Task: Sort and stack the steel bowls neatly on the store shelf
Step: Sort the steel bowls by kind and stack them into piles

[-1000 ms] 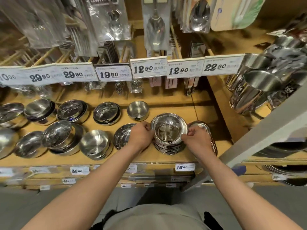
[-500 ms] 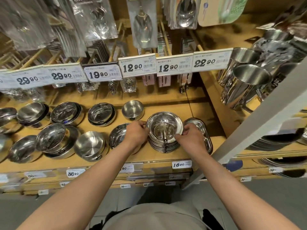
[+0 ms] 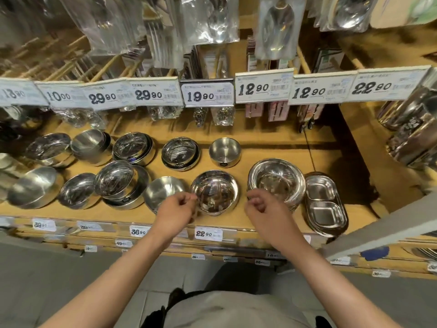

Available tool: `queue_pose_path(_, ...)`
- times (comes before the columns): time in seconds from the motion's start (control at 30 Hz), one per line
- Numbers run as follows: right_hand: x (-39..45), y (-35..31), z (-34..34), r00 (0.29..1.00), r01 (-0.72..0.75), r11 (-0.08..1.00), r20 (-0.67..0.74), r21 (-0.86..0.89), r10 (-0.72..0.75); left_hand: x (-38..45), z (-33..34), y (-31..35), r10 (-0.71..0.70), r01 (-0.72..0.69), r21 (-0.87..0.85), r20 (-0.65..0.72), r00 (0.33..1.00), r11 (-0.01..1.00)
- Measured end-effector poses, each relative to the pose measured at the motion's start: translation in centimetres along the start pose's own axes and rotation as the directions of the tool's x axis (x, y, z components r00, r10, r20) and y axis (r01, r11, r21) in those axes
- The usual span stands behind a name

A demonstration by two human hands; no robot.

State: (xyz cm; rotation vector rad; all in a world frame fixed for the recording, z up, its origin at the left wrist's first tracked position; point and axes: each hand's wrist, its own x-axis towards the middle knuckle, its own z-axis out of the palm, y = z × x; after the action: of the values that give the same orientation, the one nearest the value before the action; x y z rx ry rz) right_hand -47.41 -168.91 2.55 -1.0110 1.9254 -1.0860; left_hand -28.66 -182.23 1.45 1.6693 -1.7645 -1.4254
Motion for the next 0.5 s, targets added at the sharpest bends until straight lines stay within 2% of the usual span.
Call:
queue_pose_path(0.13,1.5,0.0,4.3,0.980,-0.109,0.993,0.162,-0.040,0.114,1.3,-5.7,-3.7,-0.111,0.098,-0.083,-0.176,0.978,0.992)
queue_pose_path(0.23,2.3,-0.4,7.8,0.966,-0.153,0.988,0.207,-0.037,0.157,3.0,-8.6,-5.6,-0.171,0.145,-0.124,-0.231,0.958,0.982)
queue_pose_path(0.37,3.5,-1.2,12.6,0.936,-0.252,0.968,0.249,-0.016,0.248,5.1,-10.3,-6.6,-0.167,0.154,-0.085,-0.178,0.970,0.984)
queue_pose_path(0.5,4.8,-2.4,16.5,0.925,-0.342,0.936,0.208,0.083,0.319,6.4,-10.9,-7.0,-0.086,0.088,0.023,-0.094,0.992,0.996)
